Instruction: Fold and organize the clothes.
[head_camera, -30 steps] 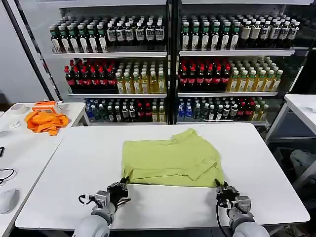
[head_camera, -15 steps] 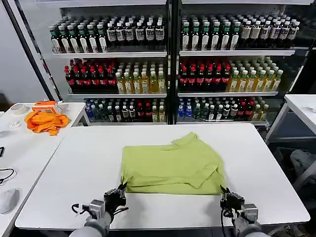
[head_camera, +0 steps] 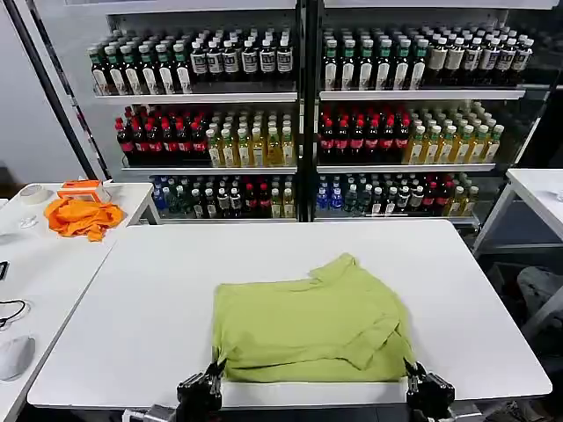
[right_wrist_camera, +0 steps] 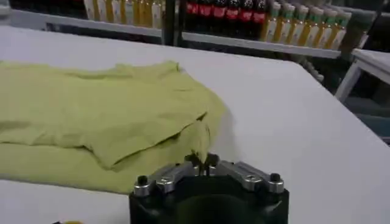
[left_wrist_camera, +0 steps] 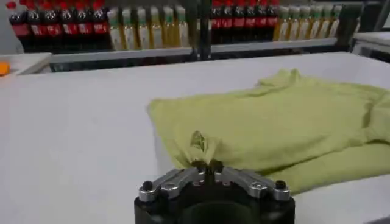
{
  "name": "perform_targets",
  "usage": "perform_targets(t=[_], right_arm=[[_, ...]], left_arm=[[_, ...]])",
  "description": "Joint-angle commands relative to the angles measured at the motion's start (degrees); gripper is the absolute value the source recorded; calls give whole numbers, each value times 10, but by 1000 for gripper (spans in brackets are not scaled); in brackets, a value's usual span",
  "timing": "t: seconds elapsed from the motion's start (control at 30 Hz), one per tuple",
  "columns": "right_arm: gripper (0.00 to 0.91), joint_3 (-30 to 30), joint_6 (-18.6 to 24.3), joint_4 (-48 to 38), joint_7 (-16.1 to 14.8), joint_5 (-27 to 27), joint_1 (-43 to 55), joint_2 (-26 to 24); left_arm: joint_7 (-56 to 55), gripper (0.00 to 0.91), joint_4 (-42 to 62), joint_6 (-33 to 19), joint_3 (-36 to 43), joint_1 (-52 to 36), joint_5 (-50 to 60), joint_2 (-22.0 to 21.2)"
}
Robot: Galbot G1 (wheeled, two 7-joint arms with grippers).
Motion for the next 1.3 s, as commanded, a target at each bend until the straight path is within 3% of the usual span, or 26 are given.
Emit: perform_targets(t=[0.03, 0.23, 0.33, 0.4, 0.57, 0.7, 0.93, 1.27, 1.3], right_arm=[[907, 35, 9, 26, -3, -15, -17, -9], [907, 49, 9, 21, 7, 64, 83, -58], [907, -2, -4, -35, 13, 78, 188, -67], [907, -67, -19, -102, 25, 98, 279, -64], [907, -177, -60, -228, 54, 165, 469, -40], [907, -225, -74, -319, 63, 192, 569, -13], [907, -289, -78, -441, 60, 197, 651, 34], [907, -329, -81, -515, 53, 194, 669, 69], [867, -333, -81, -522, 52, 194, 670, 74]], left_arm=[[-2, 907, -36, 1, -30, 33, 3, 22], [-29, 907, -24, -10, -69, -48, -47, 54], [-43, 907, 28, -5, -51, -108, -79, 67], [-56, 907, 73, 8, -26, -164, -99, 70], [-84, 907, 181, 23, 24, -314, -136, 71], [-93, 907, 245, 37, 69, -390, -157, 67], [-103, 907, 344, 66, 117, -468, -172, 46], [-98, 907, 371, 65, 133, -476, -174, 34], [-98, 907, 370, 65, 134, -476, -176, 32]])
